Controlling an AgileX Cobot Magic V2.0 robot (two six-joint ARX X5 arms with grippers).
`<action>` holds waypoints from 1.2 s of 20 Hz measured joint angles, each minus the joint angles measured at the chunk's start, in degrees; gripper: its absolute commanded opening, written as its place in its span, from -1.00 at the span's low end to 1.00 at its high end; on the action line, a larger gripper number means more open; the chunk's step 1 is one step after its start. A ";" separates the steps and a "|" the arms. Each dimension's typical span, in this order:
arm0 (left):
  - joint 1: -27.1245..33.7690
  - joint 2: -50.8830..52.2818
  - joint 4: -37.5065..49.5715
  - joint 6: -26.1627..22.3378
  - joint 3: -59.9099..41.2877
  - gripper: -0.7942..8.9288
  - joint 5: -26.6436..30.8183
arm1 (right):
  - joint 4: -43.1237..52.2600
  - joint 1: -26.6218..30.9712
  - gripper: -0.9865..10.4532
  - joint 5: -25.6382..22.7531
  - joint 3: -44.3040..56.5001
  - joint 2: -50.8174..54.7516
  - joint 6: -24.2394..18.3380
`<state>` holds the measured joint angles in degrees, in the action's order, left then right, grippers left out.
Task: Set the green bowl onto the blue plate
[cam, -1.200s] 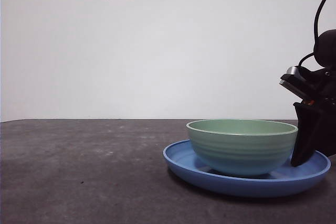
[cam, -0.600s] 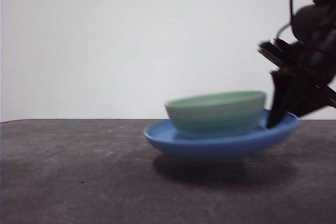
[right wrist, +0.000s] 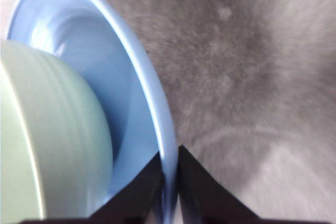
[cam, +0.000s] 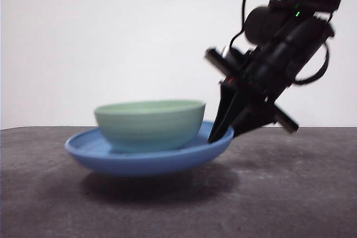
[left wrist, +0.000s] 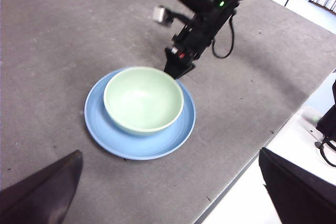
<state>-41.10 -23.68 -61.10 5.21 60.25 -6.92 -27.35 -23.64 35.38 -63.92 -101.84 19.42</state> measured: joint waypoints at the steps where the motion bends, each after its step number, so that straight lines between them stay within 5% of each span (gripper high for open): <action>1: 0.00 0.00 0.00 0.00 0.00 0.39 0.00 | 0.83 -0.50 -0.82 -0.02 0.00 -1.33 0.48; 8: 0.00 0.00 0.00 0.00 0.00 0.39 0.00 | 2.29 -1.03 -0.80 -1.95 0.00 -3.21 1.66; 11: 0.00 0.00 0.00 0.00 0.00 0.39 0.00 | 2.38 -1.03 -0.54 -1.68 0.00 -3.21 1.66; 18: 0.00 0.00 0.02 0.00 0.00 0.39 0.00 | 1.38 0.17 -0.33 -5.18 -1.46 -0.50 1.88; 21: 0.00 0.00 0.00 0.00 0.00 0.39 0.00 | -2.05 1.38 -0.29 -8.94 -3.13 5.95 1.46; 24: 0.00 0.00 0.00 0.00 0.00 0.39 0.00 | -8.76 2.19 -0.05 -15.43 -3.13 13.35 -1.16</action>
<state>-41.10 -23.68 -61.10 5.21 60.25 -6.92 -36.12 -21.45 19.94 -67.05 -88.49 18.26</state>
